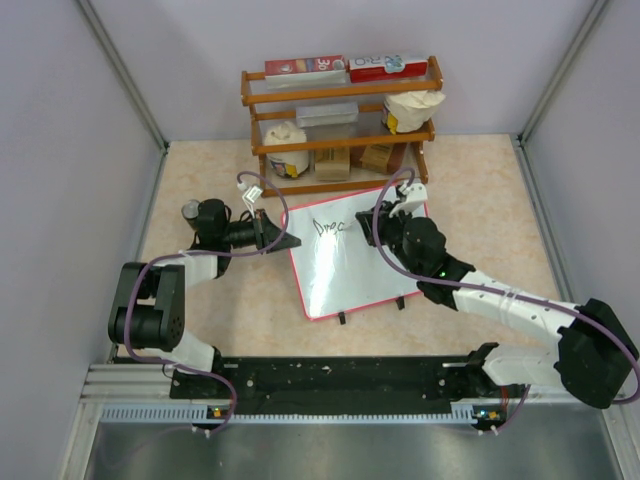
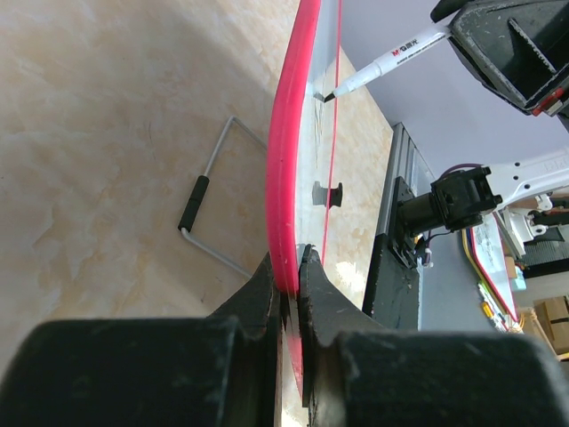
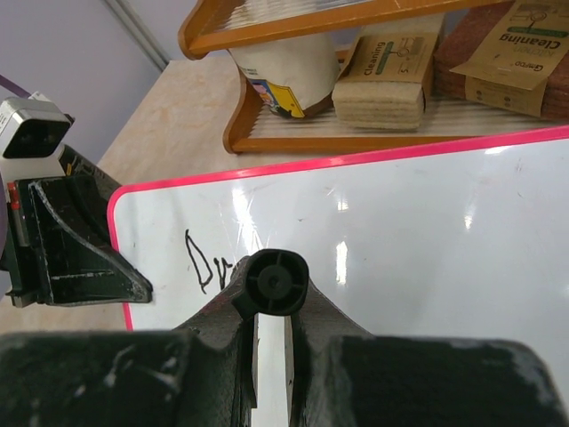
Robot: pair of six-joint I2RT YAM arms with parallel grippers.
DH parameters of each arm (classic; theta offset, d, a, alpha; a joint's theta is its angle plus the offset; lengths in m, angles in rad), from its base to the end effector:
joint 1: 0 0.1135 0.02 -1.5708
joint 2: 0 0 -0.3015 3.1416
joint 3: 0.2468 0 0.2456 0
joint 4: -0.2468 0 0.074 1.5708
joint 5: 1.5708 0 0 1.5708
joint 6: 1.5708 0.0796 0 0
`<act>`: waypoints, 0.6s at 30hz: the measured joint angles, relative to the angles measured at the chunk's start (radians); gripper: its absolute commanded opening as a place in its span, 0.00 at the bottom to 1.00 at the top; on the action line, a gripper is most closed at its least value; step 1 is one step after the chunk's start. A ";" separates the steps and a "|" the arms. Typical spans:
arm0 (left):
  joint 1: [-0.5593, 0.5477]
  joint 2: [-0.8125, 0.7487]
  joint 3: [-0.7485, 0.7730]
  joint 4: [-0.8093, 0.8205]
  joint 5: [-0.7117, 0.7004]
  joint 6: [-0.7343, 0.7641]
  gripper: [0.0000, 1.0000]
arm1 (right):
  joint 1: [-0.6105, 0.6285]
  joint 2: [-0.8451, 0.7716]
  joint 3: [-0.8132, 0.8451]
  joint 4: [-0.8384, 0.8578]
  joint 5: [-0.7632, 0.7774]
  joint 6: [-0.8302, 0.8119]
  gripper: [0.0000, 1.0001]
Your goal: Write a sentence on the whiteboard
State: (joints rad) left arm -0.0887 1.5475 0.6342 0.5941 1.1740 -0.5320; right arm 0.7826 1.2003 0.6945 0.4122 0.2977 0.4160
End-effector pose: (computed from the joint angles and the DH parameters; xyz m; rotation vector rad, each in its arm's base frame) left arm 0.2978 -0.1002 0.2302 0.4403 1.9109 -1.5096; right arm 0.2275 0.1933 0.3176 -0.0810 1.7009 0.6576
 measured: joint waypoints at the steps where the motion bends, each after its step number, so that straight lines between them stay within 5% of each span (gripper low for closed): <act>1: 0.000 0.000 0.000 0.000 0.000 0.000 0.00 | 0.000 -0.001 0.000 -0.001 0.004 0.000 0.00; 18: 0.000 0.000 0.002 -0.004 0.000 0.003 0.00 | -0.001 0.005 0.016 -0.006 0.035 0.000 0.00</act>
State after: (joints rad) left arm -0.0887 1.5475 0.6357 0.5900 1.1744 -0.5293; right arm 0.7818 1.2057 0.7105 0.4061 0.3325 0.4164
